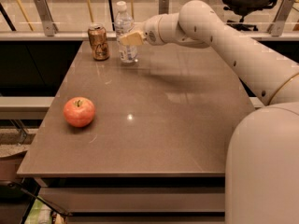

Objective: Move blue plastic bottle near orange can

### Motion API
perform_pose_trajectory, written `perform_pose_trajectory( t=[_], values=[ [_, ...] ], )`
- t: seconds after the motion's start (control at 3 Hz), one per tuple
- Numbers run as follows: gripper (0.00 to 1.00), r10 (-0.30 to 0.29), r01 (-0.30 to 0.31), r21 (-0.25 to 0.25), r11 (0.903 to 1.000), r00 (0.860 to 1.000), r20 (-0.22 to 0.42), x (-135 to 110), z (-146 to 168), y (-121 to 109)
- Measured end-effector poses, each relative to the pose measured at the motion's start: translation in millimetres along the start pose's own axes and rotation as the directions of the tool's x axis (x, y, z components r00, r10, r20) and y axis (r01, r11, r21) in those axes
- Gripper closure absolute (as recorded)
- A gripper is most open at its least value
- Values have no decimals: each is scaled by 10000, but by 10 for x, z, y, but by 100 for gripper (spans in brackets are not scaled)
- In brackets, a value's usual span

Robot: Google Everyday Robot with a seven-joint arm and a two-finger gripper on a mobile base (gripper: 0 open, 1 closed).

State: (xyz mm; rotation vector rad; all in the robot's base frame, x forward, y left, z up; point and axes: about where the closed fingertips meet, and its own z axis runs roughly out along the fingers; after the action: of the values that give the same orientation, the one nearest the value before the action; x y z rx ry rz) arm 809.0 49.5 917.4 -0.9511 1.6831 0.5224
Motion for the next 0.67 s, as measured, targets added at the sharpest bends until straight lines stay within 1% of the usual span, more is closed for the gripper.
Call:
perform_pose_trajectory(
  t=[0.33, 0.67],
  values=[
    [100, 176, -175, -97, 9998, 9998, 47, 66, 49, 5],
    [100, 188, -187, -105, 9998, 9998, 46, 71, 53, 6]
  ],
)
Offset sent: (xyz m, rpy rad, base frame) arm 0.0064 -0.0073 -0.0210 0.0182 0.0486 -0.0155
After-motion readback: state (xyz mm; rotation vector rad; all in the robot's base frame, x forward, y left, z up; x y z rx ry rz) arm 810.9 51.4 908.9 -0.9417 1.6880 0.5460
